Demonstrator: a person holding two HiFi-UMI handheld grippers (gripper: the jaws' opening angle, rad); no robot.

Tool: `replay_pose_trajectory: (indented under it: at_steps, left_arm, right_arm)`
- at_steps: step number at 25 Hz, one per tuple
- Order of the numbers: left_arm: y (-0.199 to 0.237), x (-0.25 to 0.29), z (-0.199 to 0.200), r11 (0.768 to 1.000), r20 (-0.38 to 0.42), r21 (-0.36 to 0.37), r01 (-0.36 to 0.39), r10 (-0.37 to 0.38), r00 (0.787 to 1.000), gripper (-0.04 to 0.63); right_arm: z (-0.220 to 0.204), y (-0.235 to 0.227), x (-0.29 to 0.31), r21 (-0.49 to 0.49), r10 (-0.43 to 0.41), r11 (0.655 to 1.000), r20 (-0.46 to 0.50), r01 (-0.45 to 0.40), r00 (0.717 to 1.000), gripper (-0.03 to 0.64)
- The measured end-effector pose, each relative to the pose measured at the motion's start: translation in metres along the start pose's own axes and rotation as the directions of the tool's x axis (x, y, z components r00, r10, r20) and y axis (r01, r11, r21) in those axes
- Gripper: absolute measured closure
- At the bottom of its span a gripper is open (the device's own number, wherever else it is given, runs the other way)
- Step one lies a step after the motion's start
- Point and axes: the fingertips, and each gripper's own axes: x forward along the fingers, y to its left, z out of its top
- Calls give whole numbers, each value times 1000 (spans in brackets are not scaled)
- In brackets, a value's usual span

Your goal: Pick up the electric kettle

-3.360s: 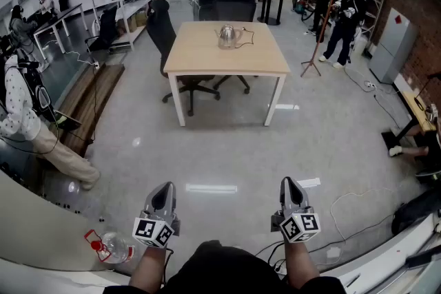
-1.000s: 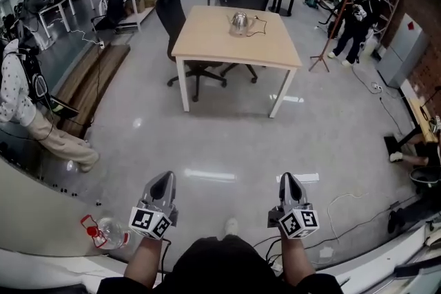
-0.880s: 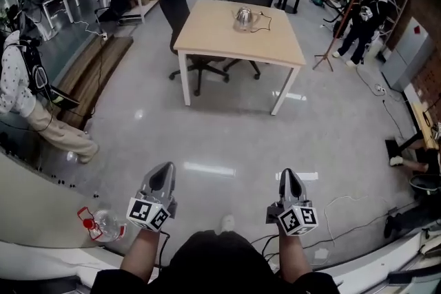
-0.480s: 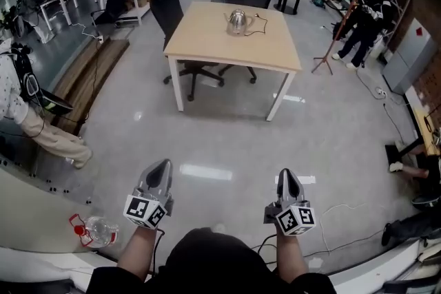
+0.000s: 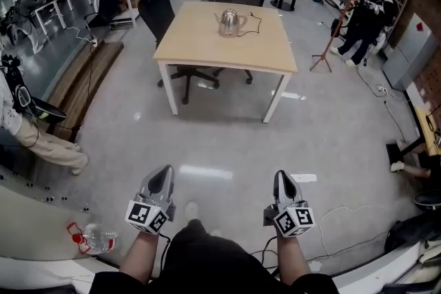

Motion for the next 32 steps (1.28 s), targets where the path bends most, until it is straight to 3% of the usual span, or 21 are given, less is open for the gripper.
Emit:
replay_pose_trajectory:
  at_steps: [13, 32]
  left_arm:
    - [36, 57, 3, 1000, 19, -11, 17, -17, 1000, 595]
    - [97, 133, 12, 999, 33, -24, 38, -37, 999, 595]
  right_arm:
    - [5, -29, 41, 13, -68, 998, -8, 68, 998, 615]
    - [14, -23, 141, -5, -52, 999, 1, 52, 999, 615]
